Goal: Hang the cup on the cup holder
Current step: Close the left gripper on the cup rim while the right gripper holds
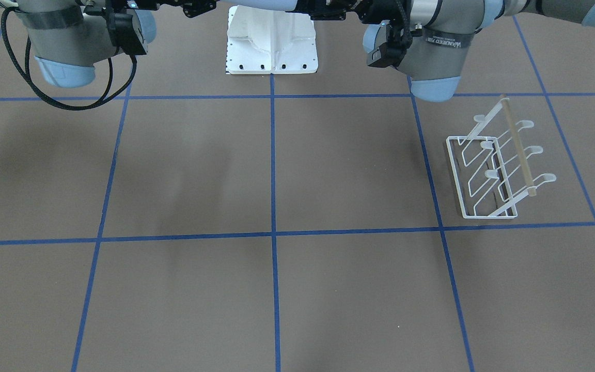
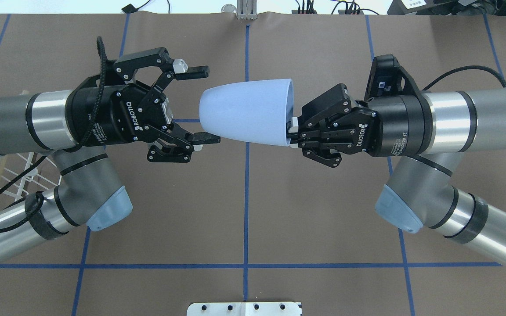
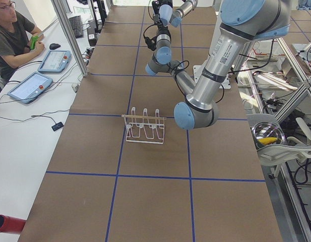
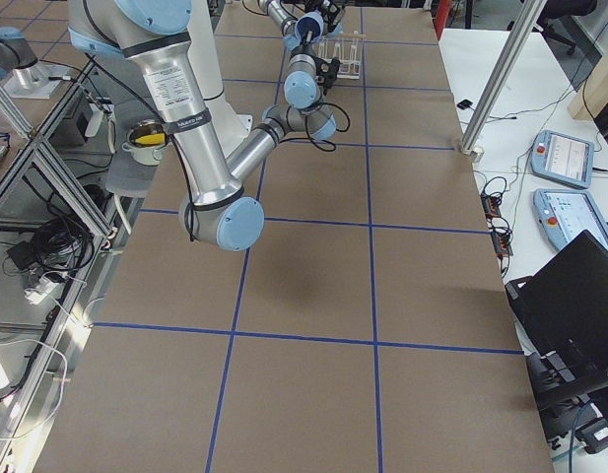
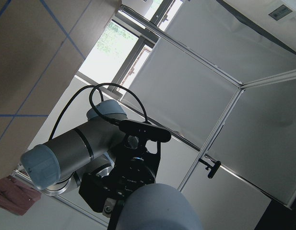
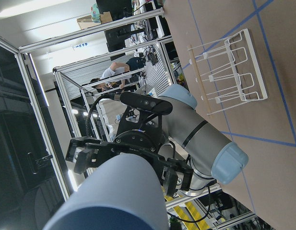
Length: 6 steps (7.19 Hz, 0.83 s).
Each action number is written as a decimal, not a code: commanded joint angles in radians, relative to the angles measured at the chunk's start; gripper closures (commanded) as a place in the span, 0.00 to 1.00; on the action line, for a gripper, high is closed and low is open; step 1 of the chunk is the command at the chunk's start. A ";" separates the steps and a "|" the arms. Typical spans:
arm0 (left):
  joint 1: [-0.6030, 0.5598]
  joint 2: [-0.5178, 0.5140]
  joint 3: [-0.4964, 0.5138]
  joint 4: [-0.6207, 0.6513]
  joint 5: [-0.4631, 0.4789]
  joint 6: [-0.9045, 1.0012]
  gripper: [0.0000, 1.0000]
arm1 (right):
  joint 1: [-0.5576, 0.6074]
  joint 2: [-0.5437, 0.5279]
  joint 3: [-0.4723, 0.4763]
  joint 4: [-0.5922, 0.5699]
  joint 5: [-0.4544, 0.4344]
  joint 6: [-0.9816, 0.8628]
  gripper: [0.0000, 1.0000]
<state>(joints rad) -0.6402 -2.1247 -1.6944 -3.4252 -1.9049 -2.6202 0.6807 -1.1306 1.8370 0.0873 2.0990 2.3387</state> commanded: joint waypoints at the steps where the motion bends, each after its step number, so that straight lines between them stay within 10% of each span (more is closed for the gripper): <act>1: 0.022 -0.001 -0.004 0.003 0.006 0.002 0.02 | -0.009 0.000 -0.001 0.002 -0.001 -0.001 1.00; 6: 0.030 -0.001 -0.016 0.004 0.006 0.002 0.03 | -0.020 0.000 -0.001 0.008 -0.011 -0.001 1.00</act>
<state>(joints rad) -0.6138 -2.1261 -1.7090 -3.4208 -1.8991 -2.6185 0.6646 -1.1305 1.8362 0.0918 2.0945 2.3378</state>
